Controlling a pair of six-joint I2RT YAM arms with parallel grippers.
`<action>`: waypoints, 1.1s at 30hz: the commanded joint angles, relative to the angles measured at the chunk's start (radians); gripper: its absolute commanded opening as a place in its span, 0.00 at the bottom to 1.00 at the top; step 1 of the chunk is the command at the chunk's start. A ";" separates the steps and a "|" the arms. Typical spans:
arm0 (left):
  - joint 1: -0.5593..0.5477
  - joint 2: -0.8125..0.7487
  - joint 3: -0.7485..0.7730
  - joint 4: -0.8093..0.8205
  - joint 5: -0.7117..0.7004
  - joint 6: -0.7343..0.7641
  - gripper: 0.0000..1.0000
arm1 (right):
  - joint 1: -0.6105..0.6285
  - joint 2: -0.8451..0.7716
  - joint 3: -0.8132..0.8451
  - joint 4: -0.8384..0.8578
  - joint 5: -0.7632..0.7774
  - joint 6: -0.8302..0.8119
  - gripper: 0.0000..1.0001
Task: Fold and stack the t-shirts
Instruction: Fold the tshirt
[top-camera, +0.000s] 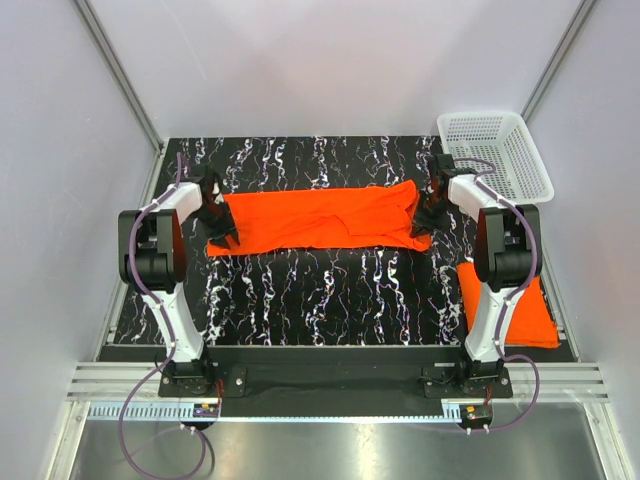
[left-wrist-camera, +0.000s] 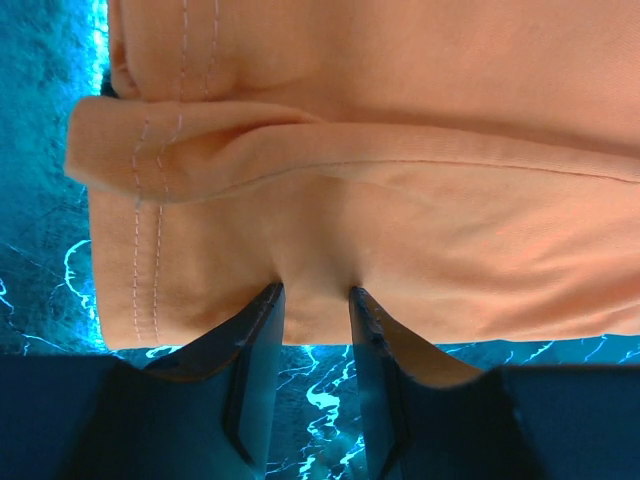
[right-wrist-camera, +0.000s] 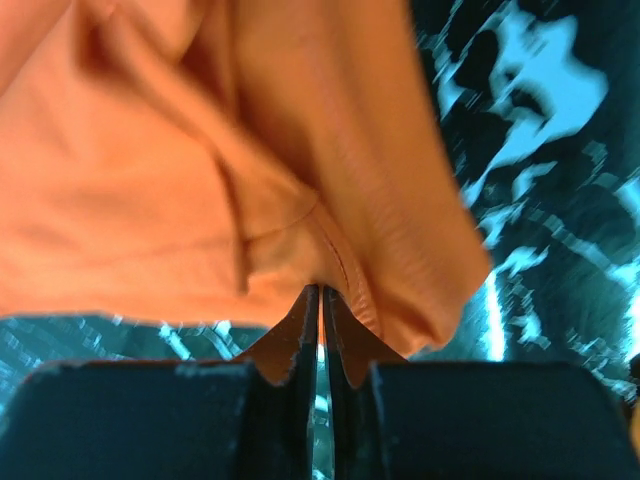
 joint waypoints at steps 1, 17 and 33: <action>0.008 -0.007 -0.019 0.015 -0.029 0.020 0.37 | -0.013 0.045 0.070 0.019 0.076 -0.037 0.11; 0.041 -0.068 -0.114 0.010 -0.121 0.041 0.38 | -0.015 0.128 0.118 -0.029 0.213 -0.072 0.28; -0.020 -0.144 -0.066 0.012 0.011 -0.002 0.39 | 0.059 -0.041 0.158 -0.024 -0.062 0.121 0.52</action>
